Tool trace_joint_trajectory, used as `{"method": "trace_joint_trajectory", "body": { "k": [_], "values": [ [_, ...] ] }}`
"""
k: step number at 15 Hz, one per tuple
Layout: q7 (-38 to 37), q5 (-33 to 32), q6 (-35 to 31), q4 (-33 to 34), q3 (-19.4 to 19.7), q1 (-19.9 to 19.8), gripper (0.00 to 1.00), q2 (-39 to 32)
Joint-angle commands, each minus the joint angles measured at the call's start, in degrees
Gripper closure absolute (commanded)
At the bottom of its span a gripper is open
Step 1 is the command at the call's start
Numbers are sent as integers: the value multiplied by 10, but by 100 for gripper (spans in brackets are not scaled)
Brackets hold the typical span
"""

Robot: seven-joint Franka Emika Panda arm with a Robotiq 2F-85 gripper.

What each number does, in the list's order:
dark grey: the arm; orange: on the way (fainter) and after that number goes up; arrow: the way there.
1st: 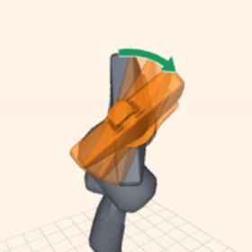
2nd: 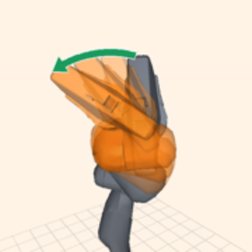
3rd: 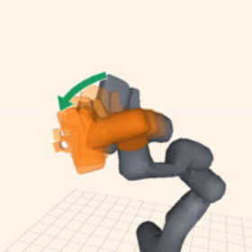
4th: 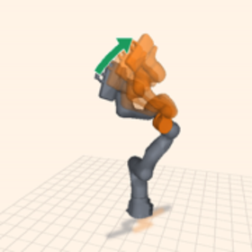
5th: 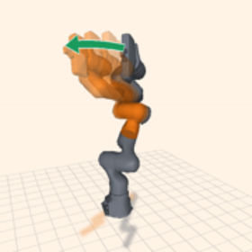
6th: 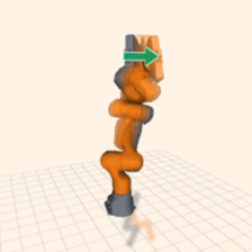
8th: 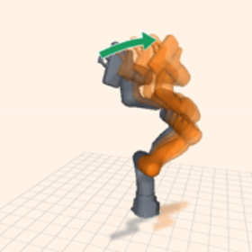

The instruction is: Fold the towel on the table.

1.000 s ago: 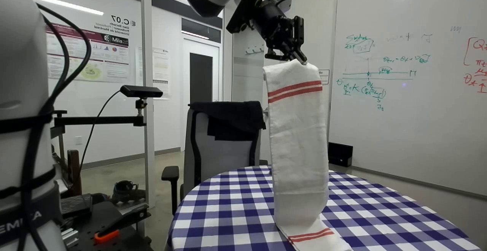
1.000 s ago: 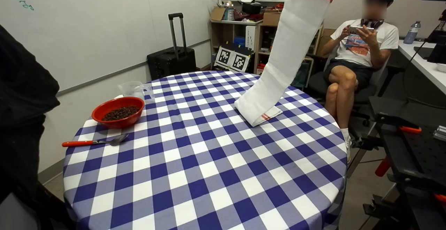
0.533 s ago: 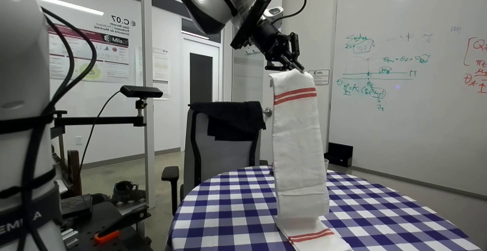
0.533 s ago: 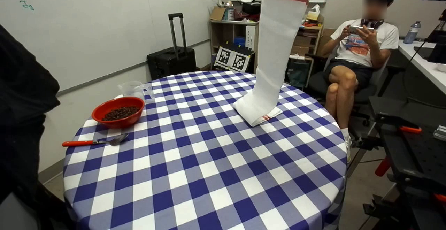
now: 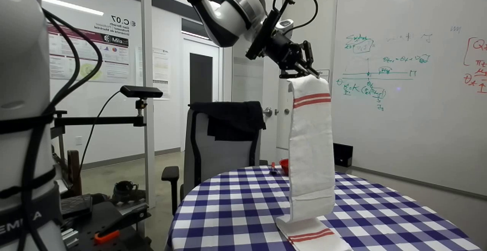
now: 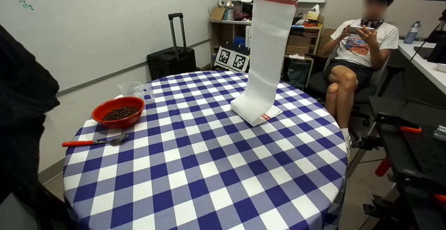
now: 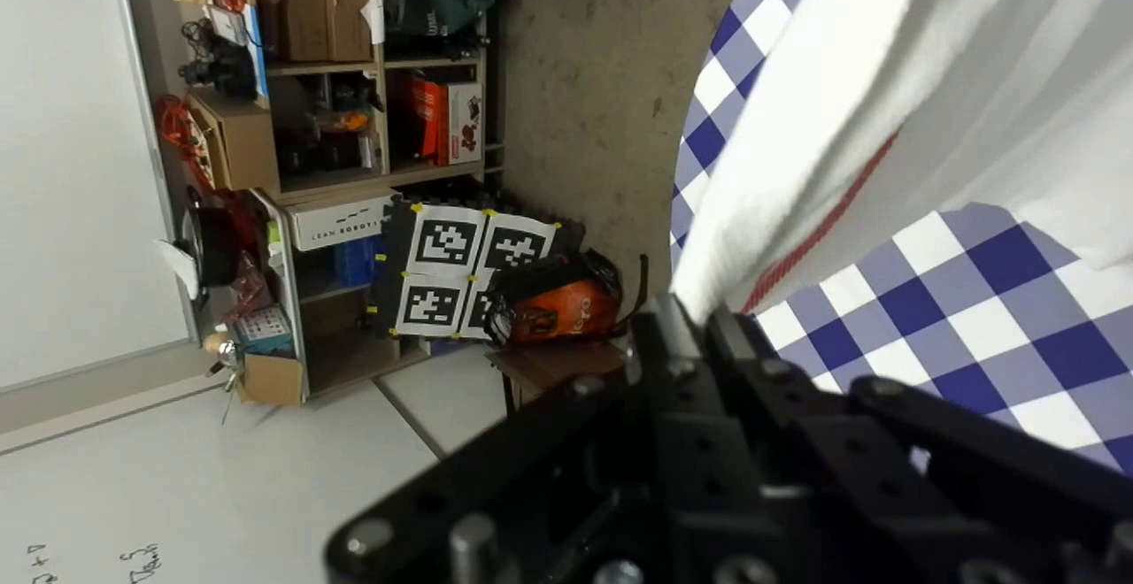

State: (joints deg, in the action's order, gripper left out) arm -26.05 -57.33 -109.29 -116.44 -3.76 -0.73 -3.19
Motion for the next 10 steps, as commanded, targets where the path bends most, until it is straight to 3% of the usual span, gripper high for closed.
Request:
{"method": "trace_joint_trajectory", "body": {
  "k": [1,10],
  "values": [
    [-11,-12,25,38,10,13,99,-40],
    [-37,-27,52,79,24,25,99,-126]
  ]
}}
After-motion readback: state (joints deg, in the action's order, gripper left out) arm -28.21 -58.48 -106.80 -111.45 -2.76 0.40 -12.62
